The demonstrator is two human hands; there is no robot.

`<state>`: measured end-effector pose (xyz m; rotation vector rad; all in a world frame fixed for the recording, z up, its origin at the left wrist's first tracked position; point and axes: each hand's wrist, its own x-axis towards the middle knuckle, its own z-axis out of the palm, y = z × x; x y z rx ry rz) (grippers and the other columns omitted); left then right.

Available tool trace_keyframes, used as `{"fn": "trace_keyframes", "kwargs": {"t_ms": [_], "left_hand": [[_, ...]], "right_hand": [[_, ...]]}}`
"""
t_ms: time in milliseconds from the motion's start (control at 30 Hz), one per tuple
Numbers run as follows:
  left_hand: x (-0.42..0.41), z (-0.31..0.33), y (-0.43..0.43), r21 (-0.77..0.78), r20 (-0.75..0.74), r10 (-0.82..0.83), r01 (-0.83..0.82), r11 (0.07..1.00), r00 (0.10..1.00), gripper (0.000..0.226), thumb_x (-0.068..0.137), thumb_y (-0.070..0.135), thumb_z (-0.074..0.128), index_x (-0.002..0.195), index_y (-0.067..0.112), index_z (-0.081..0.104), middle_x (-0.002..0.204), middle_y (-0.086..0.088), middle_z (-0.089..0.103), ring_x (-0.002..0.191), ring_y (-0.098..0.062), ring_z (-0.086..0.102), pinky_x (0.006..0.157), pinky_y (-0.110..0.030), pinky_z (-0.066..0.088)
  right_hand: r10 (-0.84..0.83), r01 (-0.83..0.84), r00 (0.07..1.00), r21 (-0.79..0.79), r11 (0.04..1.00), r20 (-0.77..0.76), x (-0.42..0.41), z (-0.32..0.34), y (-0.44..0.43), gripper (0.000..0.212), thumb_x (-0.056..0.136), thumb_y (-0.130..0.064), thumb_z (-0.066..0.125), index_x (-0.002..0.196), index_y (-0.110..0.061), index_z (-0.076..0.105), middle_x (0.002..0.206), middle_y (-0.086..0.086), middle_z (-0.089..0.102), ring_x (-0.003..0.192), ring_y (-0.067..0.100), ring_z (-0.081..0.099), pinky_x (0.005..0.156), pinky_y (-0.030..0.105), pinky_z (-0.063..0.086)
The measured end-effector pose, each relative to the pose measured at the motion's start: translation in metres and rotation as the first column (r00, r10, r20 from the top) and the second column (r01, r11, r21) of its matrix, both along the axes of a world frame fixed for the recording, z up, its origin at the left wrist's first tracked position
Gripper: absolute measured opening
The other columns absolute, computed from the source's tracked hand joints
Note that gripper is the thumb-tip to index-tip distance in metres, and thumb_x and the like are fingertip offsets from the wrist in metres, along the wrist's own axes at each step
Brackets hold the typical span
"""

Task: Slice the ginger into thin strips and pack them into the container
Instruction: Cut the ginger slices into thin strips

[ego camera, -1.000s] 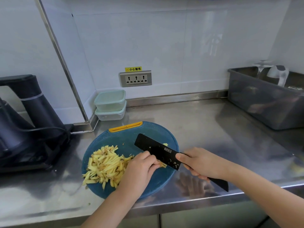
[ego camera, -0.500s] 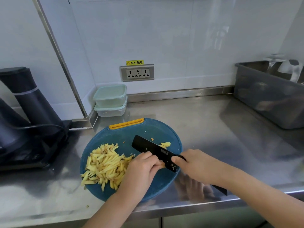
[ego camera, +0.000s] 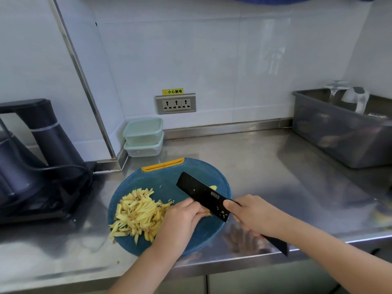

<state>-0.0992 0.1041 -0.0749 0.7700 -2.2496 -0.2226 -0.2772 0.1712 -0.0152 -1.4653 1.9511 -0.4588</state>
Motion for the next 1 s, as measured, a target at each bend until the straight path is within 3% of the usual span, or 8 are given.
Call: {"fn": "trace_keyframes", "kwargs": {"t_ms": [167, 400, 700, 1000], "left_hand": [[0.001, -0.001, -0.001, -0.026, 0.010, -0.001, 0.002, 1.000, 1.000, 0.018, 0.067, 0.014, 0.084, 0.070, 0.020, 0.067, 0.071, 0.014, 0.062, 0.064, 0.002, 0.061, 0.061, -0.013, 0.050], [0.002, -0.005, -0.003, -0.025, 0.044, 0.004, -0.003, 1.000, 0.999, 0.019, 0.069, 0.014, 0.084, 0.069, 0.021, 0.066, 0.072, 0.015, 0.061, 0.065, 0.002, 0.059, 0.060, -0.013, 0.050], [0.001, -0.007, -0.006, -0.014, 0.043, 0.024, -0.024, 1.000, 0.999, 0.019, 0.071, 0.014, 0.082, 0.069, 0.020, 0.065, 0.070, 0.012, 0.061, 0.064, 0.000, 0.059, 0.058, -0.018, 0.052], [0.001, -0.010, -0.007, -0.027, 0.059, 0.027, -0.025, 0.999, 0.998, 0.018, 0.070, 0.012, 0.083, 0.068, 0.018, 0.066, 0.069, 0.010, 0.061, 0.063, -0.003, 0.060, 0.056, -0.023, 0.052]], "right_hand": [[-0.004, 0.004, 0.999, -0.009, 1.000, 0.044, 0.000, 0.005, 0.000, 0.045, 0.100, -0.044, 0.039, 0.068, -0.012, 0.044, 0.055, 0.000, 0.042, 0.036, 0.009, 0.038, 0.043, 0.022, 0.037], [0.030, -0.030, 0.999, 0.003, 1.000, 0.013, 0.002, 0.008, 0.002, 0.044, 0.101, -0.043, 0.038, 0.069, -0.013, 0.043, 0.055, 0.000, 0.043, 0.035, 0.010, 0.038, 0.043, 0.021, 0.036], [0.066, -0.067, 0.997, 0.036, 0.997, 0.051, 0.000, 0.009, -0.004, 0.042, 0.101, -0.040, 0.038, 0.070, -0.013, 0.040, 0.055, 0.002, 0.040, 0.039, 0.013, 0.036, 0.043, 0.023, 0.035], [0.123, -0.124, 0.989, -0.008, 0.992, -0.083, 0.011, -0.010, -0.018, 0.043, 0.100, -0.045, 0.037, 0.072, -0.014, 0.047, 0.067, 0.000, 0.050, 0.057, 0.013, 0.045, 0.054, 0.024, 0.037]]}}
